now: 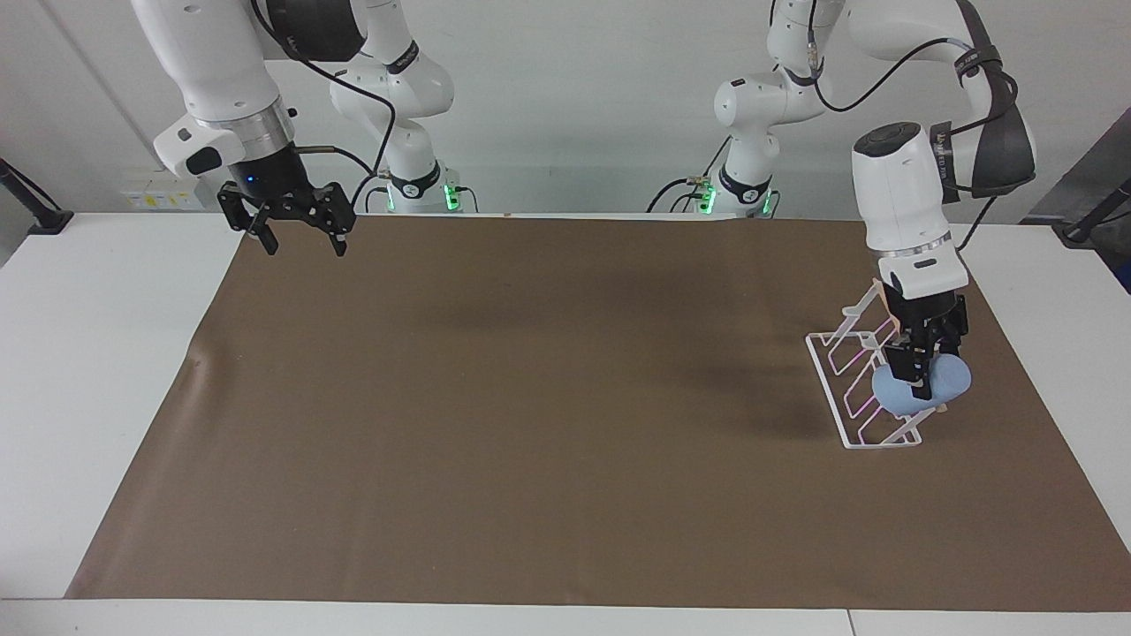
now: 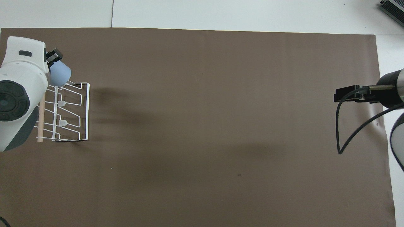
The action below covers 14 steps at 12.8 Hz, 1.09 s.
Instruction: Hang cup on cup holder
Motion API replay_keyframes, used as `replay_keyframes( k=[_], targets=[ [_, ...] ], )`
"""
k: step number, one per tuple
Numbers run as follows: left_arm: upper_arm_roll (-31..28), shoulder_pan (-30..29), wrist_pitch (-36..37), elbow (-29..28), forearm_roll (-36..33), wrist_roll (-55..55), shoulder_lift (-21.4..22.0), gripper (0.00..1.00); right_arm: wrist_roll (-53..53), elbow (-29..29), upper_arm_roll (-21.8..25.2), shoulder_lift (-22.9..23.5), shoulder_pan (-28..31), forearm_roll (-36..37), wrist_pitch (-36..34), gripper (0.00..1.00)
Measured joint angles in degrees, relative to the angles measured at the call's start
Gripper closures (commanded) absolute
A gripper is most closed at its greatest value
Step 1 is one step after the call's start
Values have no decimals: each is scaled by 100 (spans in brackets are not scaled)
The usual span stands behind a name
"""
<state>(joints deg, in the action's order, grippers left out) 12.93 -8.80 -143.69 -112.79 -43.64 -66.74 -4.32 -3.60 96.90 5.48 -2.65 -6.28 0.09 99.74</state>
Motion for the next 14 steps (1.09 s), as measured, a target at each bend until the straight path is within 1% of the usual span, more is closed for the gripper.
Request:
replay_keyframes(
  k=[7, 8, 9, 10, 12, 14],
  targets=[
    [-3, -61, -206, -211, -145, -105, -23, 100, 0, 66, 157, -65, 1, 0, 19, 0],
    [-3, -62, -225, -230, -150, -106, -23, 74, 1, 37, 205, -65, 2, 0, -74, 0],
    [-3, -63, -243, -240, -151, -106, -23, 21, 15, -14, 238, -64, 2, 3, -221, 0],
    [-3, -63, -254, -246, -153, -106, -23, 0, 58, -114, 255, -61, 2, 15, -438, 0],
    [-3, -64, -262, -261, -156, -106, -23, 0, 199, -332, 255, -53, 1, 35, -770, 0],
    [-2, -64, -269, -273, -159, -108, -23, 0, 258, -463, 270, -50, 1, 35, -933, 0]
  ],
)
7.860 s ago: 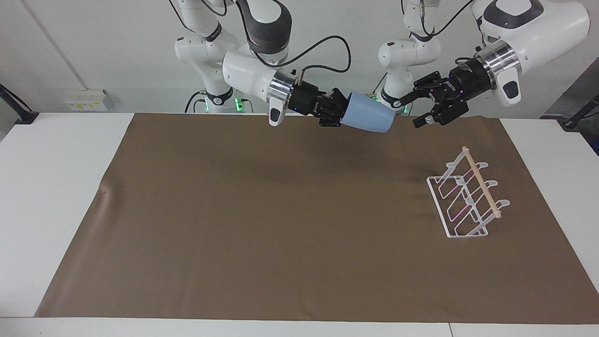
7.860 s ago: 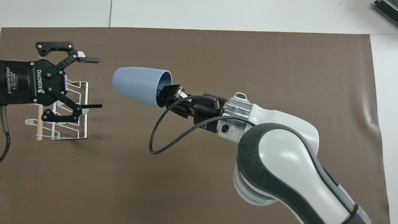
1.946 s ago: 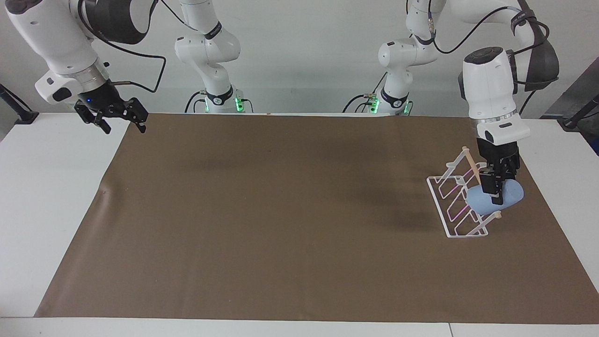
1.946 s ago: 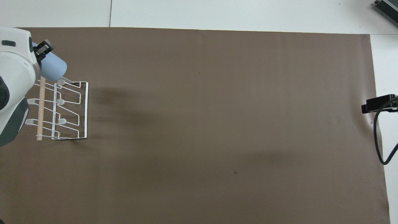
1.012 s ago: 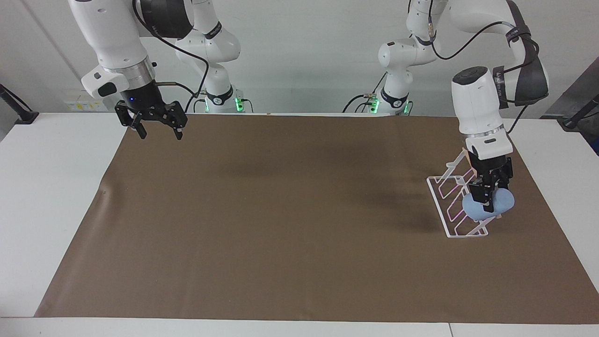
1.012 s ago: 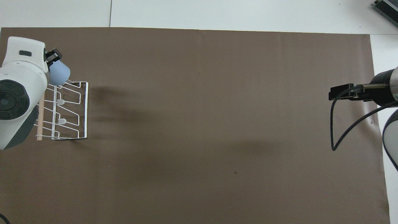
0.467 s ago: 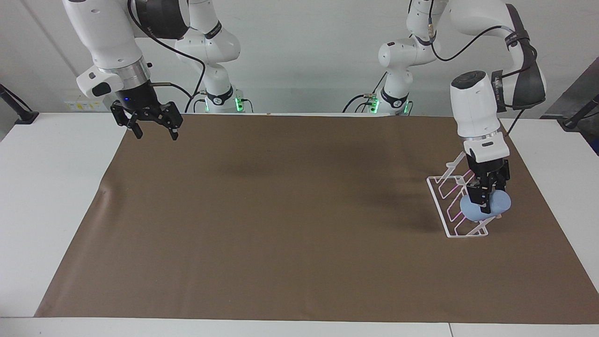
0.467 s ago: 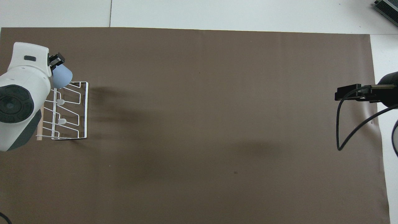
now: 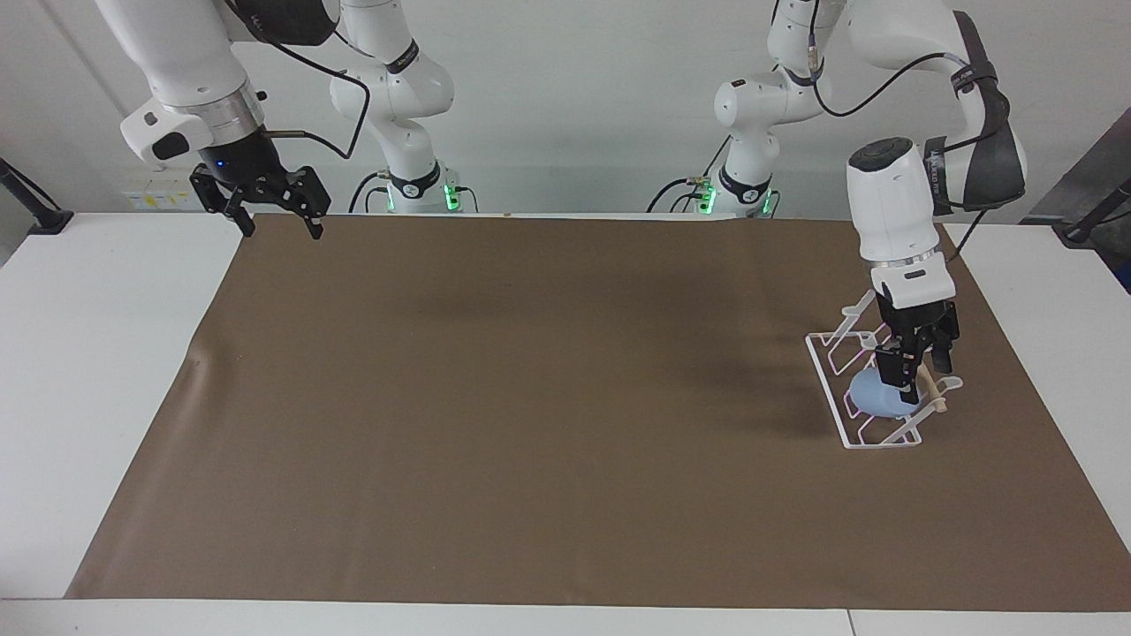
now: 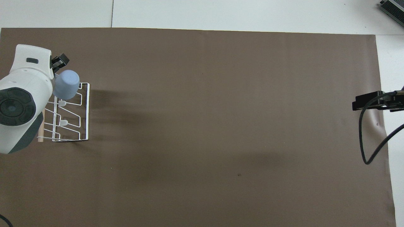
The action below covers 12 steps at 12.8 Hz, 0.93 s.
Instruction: Hang cup on cup holder
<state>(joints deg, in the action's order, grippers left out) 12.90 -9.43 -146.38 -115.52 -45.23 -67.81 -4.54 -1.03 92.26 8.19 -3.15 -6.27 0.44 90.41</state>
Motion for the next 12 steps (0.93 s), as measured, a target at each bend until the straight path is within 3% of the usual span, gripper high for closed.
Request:
replay_keyframes(
  k=[8, 12],
  targets=[
    [60, 8, -3, 61, 61, 75, -3, 0, 117, -9, 56, 30, -3, 0, -13, 0],
    [147, 181, 297, 135, 983, 839, -30, 0, 117, -9, 56, 30, -3, 0, -51, 0]
  ],
)
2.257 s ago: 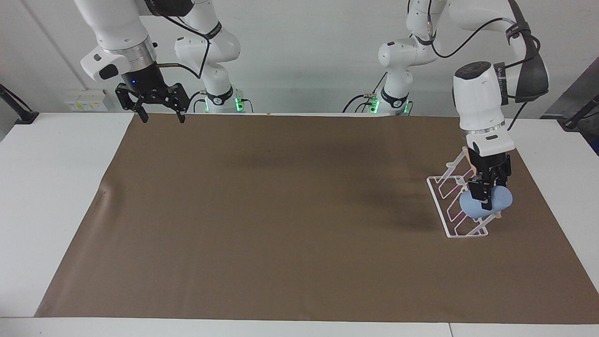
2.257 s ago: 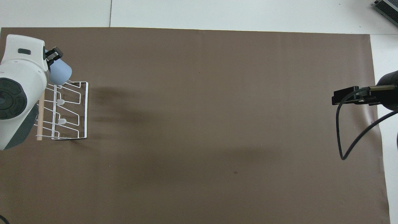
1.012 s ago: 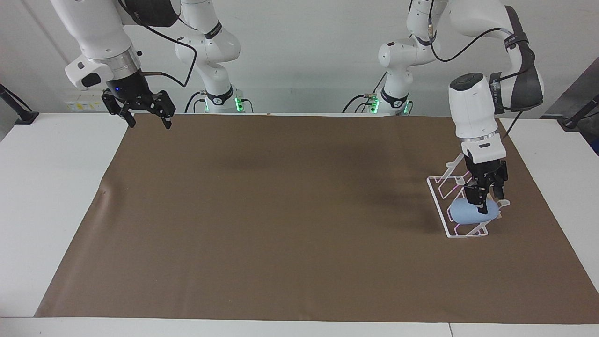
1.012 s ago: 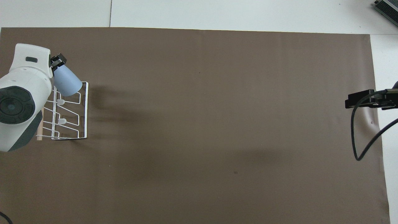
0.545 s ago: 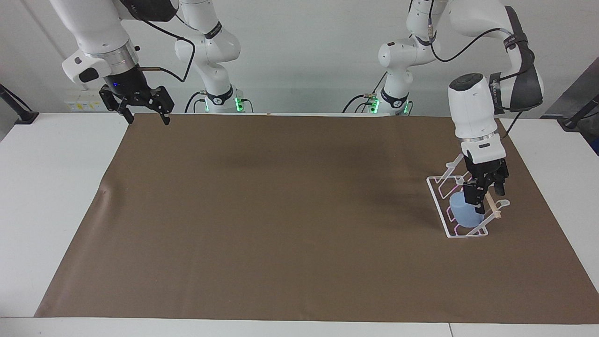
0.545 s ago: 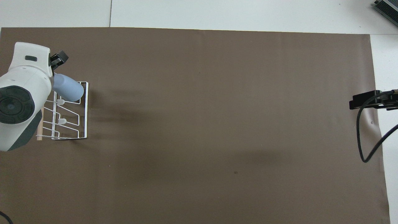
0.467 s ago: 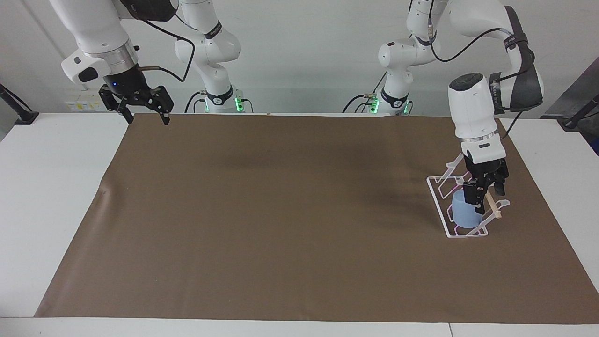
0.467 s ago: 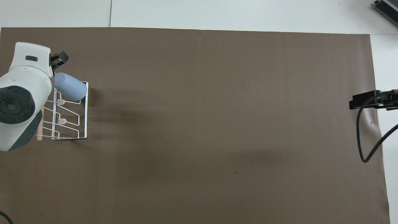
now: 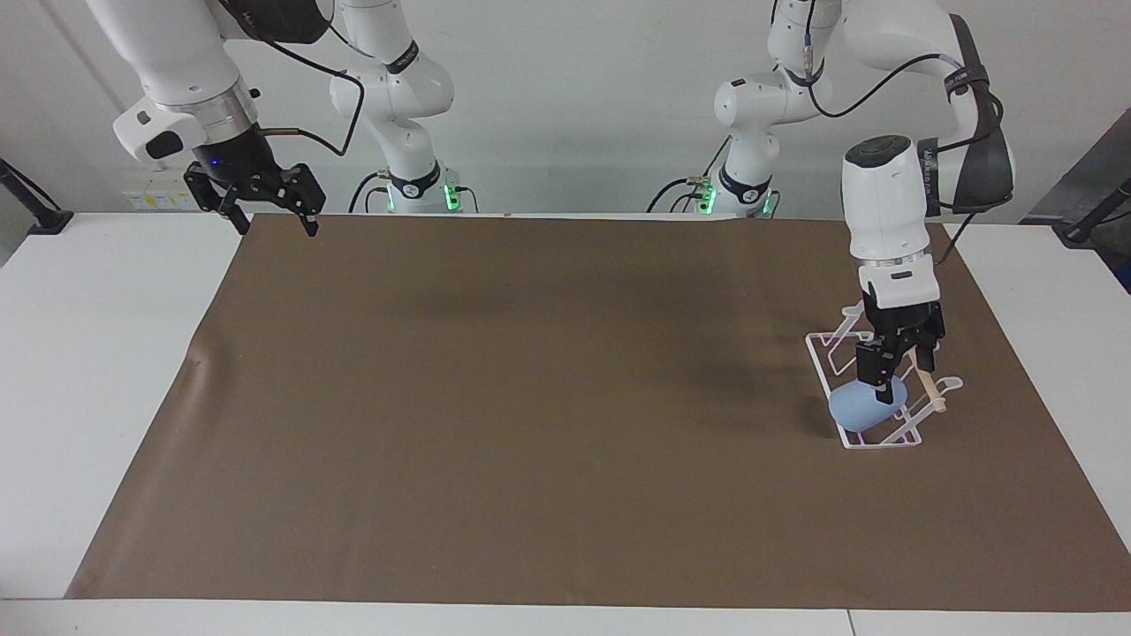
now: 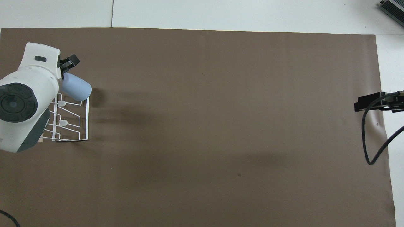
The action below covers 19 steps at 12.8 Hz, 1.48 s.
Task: Hang cup on cup holder
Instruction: 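Release the cup and draw the left gripper back from the rack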
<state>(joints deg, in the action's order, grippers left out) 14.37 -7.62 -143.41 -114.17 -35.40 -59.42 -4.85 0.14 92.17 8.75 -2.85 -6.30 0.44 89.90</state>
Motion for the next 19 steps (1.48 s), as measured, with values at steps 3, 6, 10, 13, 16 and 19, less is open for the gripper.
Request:
replay_keyframes(
  k=[3, 6, 10, 13, 16, 19],
  targets=[
    [41, 255, 1328, 662, 1414, 1410, 8, 0, 0, 0, 0, 0, 0, 0, -4, 0],
    [-33, 90, 2631, 1289, 2548, 3287, 172, 0, 0, 0, 0, 0, 0, 0, -4, 0],
    [-101, -192, 3927, 1360, 2772, 5457, 483, 0, 0, 0, 0, 0, 0, 0, -4, 0],
    [-25, -162, 4561, 1433, 3024, 6122, 715, 0, 0, 0, 0, 0, 0, 0, -4, 0],
    [70, -21, 4692, 1432, 3329, 6161, 878, 0, 0, 0, 0, 0, 0, 0, -4, 0],
    [80, 155, 4692, 1424, 3341, 6046, 879, 0, 0, 0, 0, 0, 0, 0, -4, 0]
  ],
)
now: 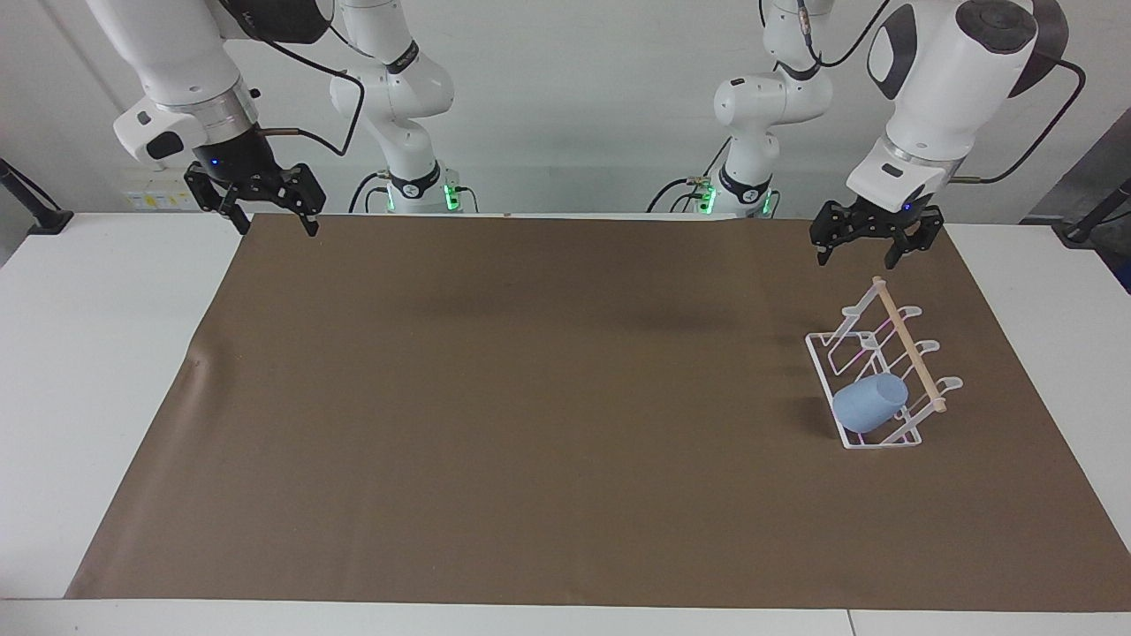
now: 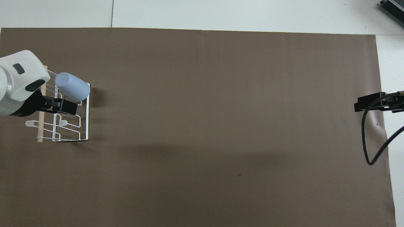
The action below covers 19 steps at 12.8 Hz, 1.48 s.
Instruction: Hang cup on cup holder
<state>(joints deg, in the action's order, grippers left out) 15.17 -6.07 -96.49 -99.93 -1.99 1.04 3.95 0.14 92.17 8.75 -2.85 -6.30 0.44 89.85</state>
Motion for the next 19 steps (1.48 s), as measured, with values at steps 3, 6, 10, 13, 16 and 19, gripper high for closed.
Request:
replay_keyframes(
  k=[3, 6, 10, 13, 16, 19],
  targets=[
    [-48, -14, 6, 23, 127, -300, 1, 0, 0, 0, 0, 0, 0, 0, 0, 0],
    [-127, -31, 332, 485, 304, -411, -29, 0, 0, 0, 0, 0, 0, 0, 0, 0],
    [-158, -50, 705, 1099, 305, -428, -269, 0, 0, 0, 0, 0, 0, 0, 0, 0],
    [-160, -51, 740, 1096, 306, -434, -343, 0, 0, 0, 0, 0, 0, 0, 0, 0],
    [-160, -59, 777, 1095, 306, -472, -340, 0, 0, 0, 0, 0, 0, 0, 0, 0],
    [-149, -62, 849, 1093, 306, -391, -334, 0, 0, 0, 0, 0, 0, 0, 0, 0]
  ],
)
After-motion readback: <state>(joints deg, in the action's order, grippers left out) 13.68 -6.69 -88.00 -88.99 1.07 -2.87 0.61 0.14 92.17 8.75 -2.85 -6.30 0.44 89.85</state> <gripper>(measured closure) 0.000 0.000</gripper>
